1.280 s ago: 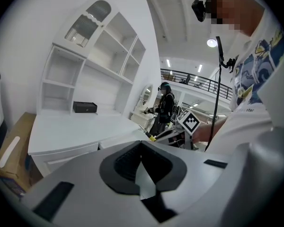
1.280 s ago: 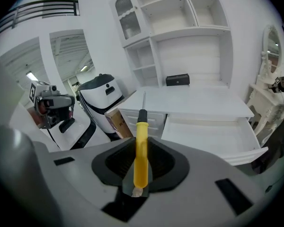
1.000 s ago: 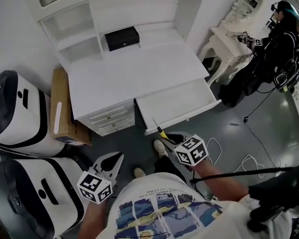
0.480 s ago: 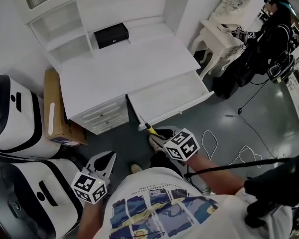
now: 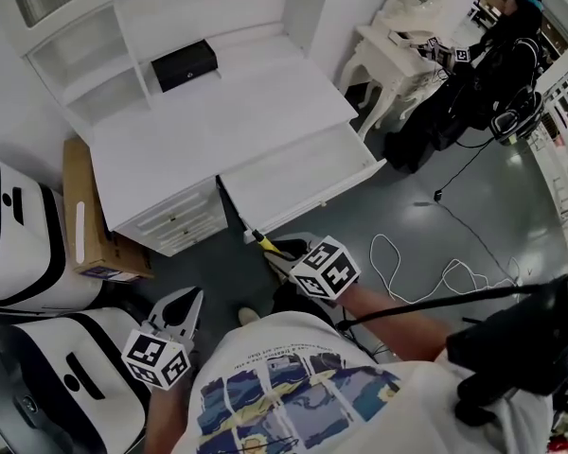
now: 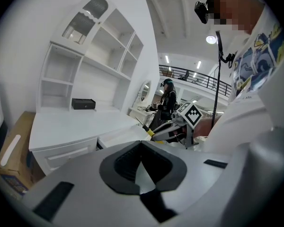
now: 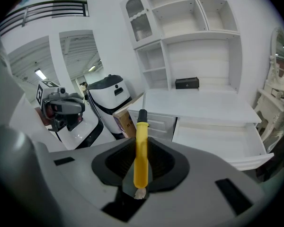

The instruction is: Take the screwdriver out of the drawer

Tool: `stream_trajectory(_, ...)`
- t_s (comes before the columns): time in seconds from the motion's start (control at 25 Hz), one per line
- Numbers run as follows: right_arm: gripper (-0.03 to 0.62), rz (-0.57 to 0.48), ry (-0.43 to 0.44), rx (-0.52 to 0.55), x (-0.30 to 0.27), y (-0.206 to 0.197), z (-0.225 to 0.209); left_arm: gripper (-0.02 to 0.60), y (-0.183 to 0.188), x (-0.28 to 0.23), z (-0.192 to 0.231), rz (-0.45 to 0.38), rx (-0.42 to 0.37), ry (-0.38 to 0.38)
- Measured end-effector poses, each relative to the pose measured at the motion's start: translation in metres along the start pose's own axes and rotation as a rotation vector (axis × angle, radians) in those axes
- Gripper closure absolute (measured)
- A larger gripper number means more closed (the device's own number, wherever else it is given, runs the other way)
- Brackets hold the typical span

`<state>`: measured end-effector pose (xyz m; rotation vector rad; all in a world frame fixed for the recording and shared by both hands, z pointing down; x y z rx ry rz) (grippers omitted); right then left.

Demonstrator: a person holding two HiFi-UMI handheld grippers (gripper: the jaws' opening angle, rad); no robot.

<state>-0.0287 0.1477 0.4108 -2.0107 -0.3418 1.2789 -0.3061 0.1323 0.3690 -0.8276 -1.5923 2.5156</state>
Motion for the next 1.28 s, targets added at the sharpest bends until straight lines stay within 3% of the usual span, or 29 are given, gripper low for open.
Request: stream_trajectory(1.28, 0.497, 0.004, -0.009, -0.024, 0.000, -0.008, -0.027, 0.568, 0.007, -0.035, 0.003, 0.028, -0.002, -0.040)
Point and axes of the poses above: the fingertips, and each gripper's own axes: x backward along the fingers, z to its left, y out of its top, the point moved 9 cm from there along x, backward along the fingers, and after that the axes turned 1 degree about z, right-handed, at the moved point
